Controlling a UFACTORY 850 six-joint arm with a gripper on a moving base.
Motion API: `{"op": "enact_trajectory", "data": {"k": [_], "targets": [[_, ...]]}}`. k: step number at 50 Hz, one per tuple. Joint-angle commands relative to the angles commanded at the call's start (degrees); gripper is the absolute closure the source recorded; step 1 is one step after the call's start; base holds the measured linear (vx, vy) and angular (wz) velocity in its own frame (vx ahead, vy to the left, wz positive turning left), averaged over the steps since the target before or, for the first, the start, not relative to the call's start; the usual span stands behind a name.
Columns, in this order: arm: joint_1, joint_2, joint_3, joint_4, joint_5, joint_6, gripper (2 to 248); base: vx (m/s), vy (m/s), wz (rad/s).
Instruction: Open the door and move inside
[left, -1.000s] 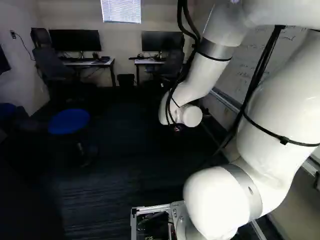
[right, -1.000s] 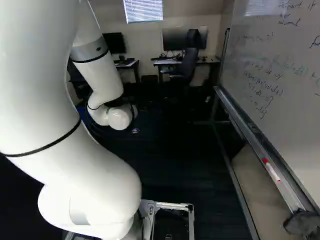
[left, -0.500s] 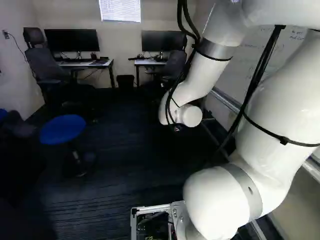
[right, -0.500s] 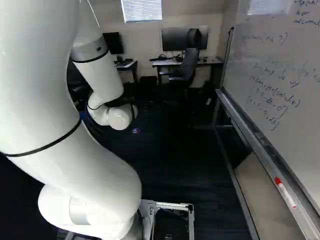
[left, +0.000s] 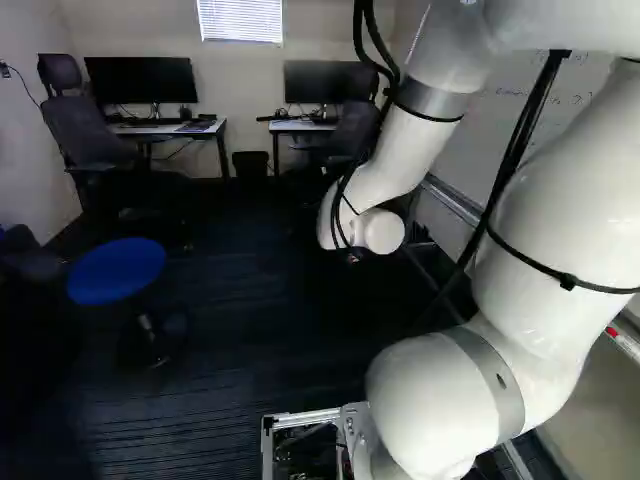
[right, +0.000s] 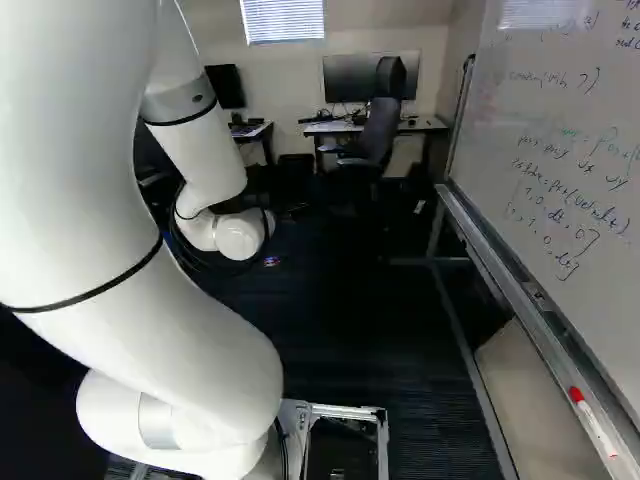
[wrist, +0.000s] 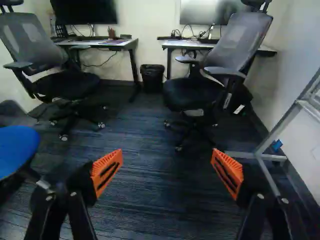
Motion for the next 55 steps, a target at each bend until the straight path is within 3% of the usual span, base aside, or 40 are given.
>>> {"op": "enact_trajectory", "data": {"k": [33,55], "targets": [[-0.12,0.30,0.27,0.02,-0.01,0.00,3,-0.004,0.000,-0.001],[-1.36,3.24,3.01,0.19,-0.11,0.00,3,0.000,0.000,0.000]]}}
